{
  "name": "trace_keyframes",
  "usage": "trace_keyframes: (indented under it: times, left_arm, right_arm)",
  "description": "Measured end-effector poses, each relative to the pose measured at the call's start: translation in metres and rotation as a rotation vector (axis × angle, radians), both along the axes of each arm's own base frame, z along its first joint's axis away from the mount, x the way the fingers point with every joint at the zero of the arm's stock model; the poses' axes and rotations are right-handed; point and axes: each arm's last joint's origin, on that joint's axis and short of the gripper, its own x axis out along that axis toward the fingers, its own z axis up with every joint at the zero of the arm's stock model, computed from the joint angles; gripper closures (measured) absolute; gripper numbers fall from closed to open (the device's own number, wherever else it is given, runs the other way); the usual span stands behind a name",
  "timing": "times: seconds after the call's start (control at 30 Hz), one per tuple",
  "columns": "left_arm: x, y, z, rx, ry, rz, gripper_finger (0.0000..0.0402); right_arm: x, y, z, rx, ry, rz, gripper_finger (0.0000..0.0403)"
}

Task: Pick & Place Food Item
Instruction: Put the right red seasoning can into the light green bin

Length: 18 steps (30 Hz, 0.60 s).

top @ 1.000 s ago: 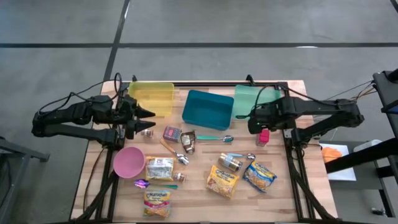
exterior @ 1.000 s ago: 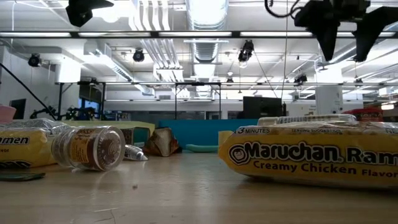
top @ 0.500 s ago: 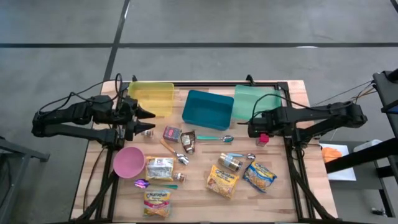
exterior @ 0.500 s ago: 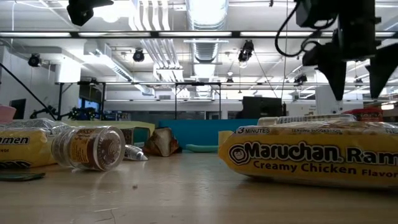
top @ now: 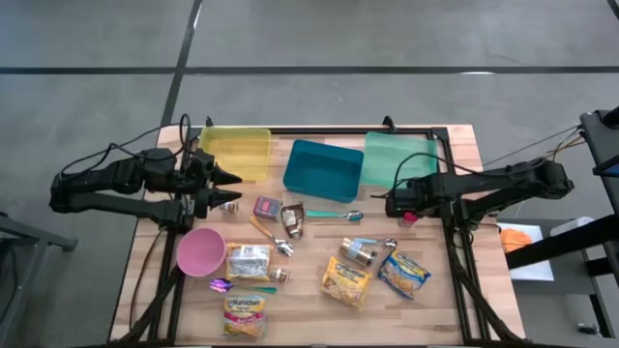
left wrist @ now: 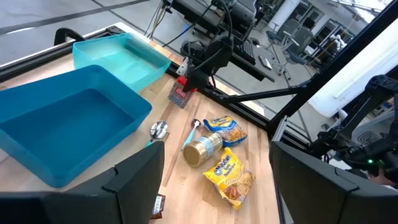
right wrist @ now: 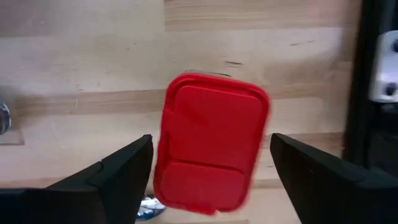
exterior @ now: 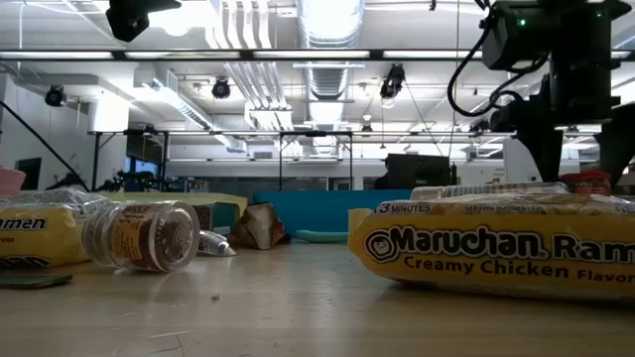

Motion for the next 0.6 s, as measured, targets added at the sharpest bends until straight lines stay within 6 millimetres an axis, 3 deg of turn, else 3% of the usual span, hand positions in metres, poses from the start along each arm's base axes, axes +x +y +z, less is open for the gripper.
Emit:
trace_keyframes:
  times: [0.3, 0.6]
  left_arm:
    - [0.0, 0.0, 0.0, -0.006, 0.0, 0.002, 0.0105]
    - [0.0, 0.0, 0.0, -0.009, -0.001, 0.003, 0.0105]
  right_arm:
    - [-0.001, 0.0, -0.013, 0.001, -0.015, -0.003, 0.0188]
    - [0.009, 0.0, 0.005, -0.022, -0.06, 0.096, 0.0193]
